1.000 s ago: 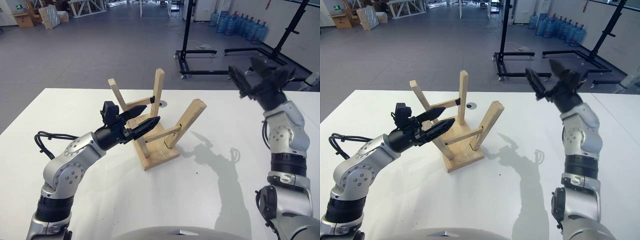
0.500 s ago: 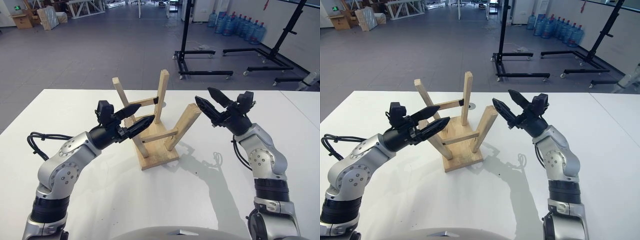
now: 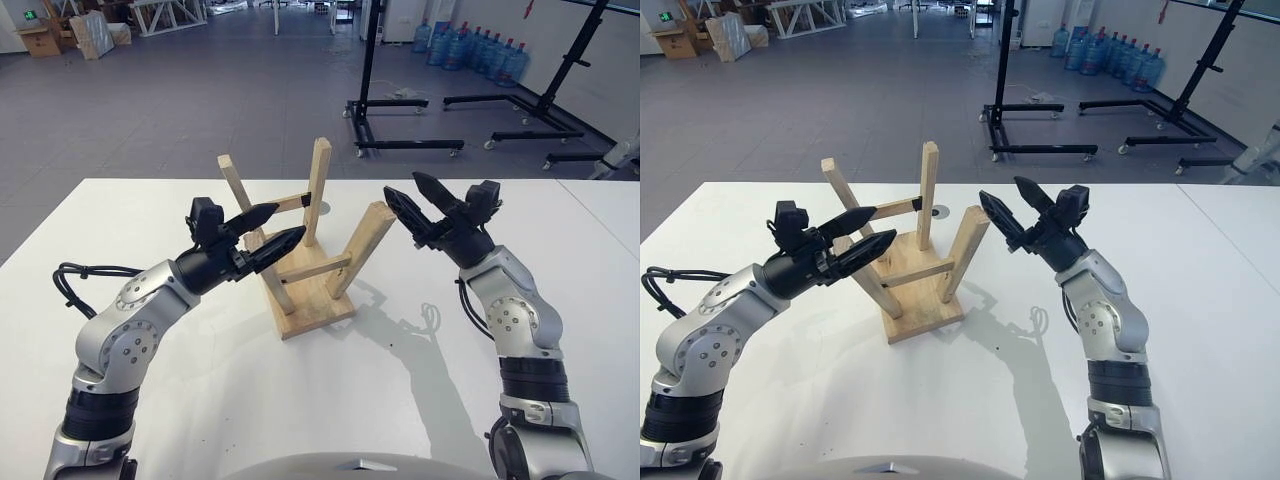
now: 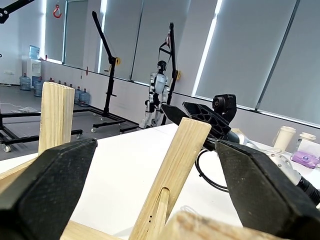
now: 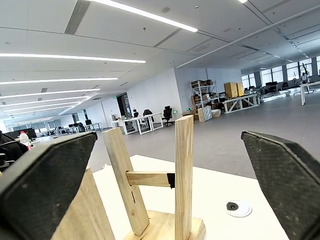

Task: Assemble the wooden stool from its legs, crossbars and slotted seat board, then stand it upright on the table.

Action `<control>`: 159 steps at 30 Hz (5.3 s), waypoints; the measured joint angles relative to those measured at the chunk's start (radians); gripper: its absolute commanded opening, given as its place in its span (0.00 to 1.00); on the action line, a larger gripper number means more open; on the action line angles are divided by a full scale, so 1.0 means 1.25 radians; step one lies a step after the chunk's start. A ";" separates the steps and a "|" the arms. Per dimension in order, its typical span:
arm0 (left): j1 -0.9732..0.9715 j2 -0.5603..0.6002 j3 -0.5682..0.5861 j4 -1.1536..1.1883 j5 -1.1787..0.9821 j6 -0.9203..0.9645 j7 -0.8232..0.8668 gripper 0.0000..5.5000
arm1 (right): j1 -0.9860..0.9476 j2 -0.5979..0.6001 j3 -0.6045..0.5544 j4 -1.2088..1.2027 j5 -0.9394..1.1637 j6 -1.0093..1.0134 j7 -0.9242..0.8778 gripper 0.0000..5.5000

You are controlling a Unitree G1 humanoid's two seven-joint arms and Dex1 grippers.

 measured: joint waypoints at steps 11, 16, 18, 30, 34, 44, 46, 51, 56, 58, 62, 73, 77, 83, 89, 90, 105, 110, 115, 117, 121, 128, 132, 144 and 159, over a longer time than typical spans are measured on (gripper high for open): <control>-0.050 -0.002 0.020 0.031 0.069 -0.006 0.036 0.79 | -0.124 -0.003 0.026 0.187 -0.136 -0.082 0.012 0.97; -0.036 0.002 0.041 0.028 0.077 -0.011 0.036 0.79 | -0.164 -0.004 0.004 0.251 -0.157 -0.122 0.026 0.97; -0.028 0.002 0.045 0.021 0.081 -0.014 0.037 0.79 | -0.186 0.001 0.023 0.319 -0.197 -0.156 0.044 0.97; 0.045 0.010 0.137 0.065 0.093 -0.022 0.039 0.79 | -0.144 0.040 0.231 0.350 -0.281 -0.237 0.363 0.97; 0.062 0.001 0.280 0.128 0.055 -0.043 0.066 0.79 | -0.022 -0.089 0.254 0.103 -0.189 -0.048 0.472 0.97; 0.074 -0.028 0.238 0.125 0.096 -0.059 0.087 0.79 | 0.009 -0.231 0.256 0.035 -0.208 0.052 0.510 0.97; 0.067 -0.030 0.222 0.122 0.099 -0.059 0.086 0.79 | -0.021 -0.222 0.279 0.158 -0.265 0.005 0.510 0.97; 0.041 -0.035 0.201 0.114 0.099 -0.059 0.077 0.79 | -0.155 -0.118 0.279 0.434 -0.324 -0.140 0.493 0.97; 0.028 -0.022 0.201 0.124 0.095 -0.052 0.049 0.79 | -0.224 -0.032 0.280 0.592 -0.341 -0.205 0.521 0.97; 0.020 -0.017 0.200 0.127 0.095 -0.051 0.034 0.79 | -0.224 -0.014 0.281 0.599 -0.339 -0.205 0.552 0.93; 0.075 0.014 0.209 0.074 0.060 -0.051 -0.062 0.79 | -0.193 -0.008 0.280 0.565 -0.336 -0.212 0.618 0.81; 0.177 0.070 0.305 0.217 0.035 -0.051 -0.172 0.79 | -0.035 -0.060 0.303 0.318 -0.304 -0.132 0.677 0.45; 0.195 0.058 0.304 0.175 0.033 -0.057 -0.167 0.79 | 0.013 -0.065 0.340 0.138 -0.272 -0.028 0.640 0.31; 0.217 0.033 0.303 0.152 0.032 -0.065 -0.160 0.79 | 0.035 -0.073 0.342 0.005 -0.242 0.080 0.544 0.24; 0.228 0.009 0.331 0.151 0.023 -0.080 -0.139 0.79 | 0.039 -0.124 0.335 -0.139 -0.140 0.293 0.483 0.22; 0.230 0.007 0.344 0.151 0.019 -0.084 -0.134 0.79 | 0.025 -0.138 0.325 -0.154 -0.096 0.364 0.479 0.22; 0.255 -0.224 0.334 0.275 0.164 -0.272 0.101 0.79 | -0.137 -0.413 0.274 0.268 0.138 0.959 0.600 0.29; 0.257 -0.229 0.312 0.289 0.168 -0.281 0.089 0.79 | -0.187 -0.309 0.256 0.416 0.129 0.883 0.556 0.48; 0.263 -0.206 0.259 0.246 0.169 -0.271 0.032 0.79 | -0.182 -0.283 0.186 0.499 0.119 0.832 0.523 0.51; 0.263 -0.200 0.247 0.245 0.168 -0.260 0.025 0.79 | -0.156 -0.285 0.141 0.466 0.128 0.852 0.495 0.51; 0.263 -0.197 0.242 0.213 0.139 -0.229 0.022 0.79 | -0.114 -0.300 0.117 0.398 0.142 0.884 0.479 0.51; 0.254 -0.176 0.232 0.160 0.123 -0.183 0.033 0.79 | -0.112 -0.270 0.082 0.398 0.148 0.892 0.468 0.72; 0.256 -0.169 0.235 0.149 0.111 -0.167 0.034 0.79 | -0.133 -0.256 -0.012 0.356 0.205 0.954 0.420 0.86; 0.266 -0.143 0.258 0.129 0.094 -0.145 0.038 0.79 | -0.049 -0.401 0.003 0.284 0.203 0.972 0.455 0.98; 0.307 -0.103 0.266 0.111 0.159 -0.157 0.033 0.79 | 0.140 -0.424 -0.011 0.361 -0.118 0.210 0.530 0.98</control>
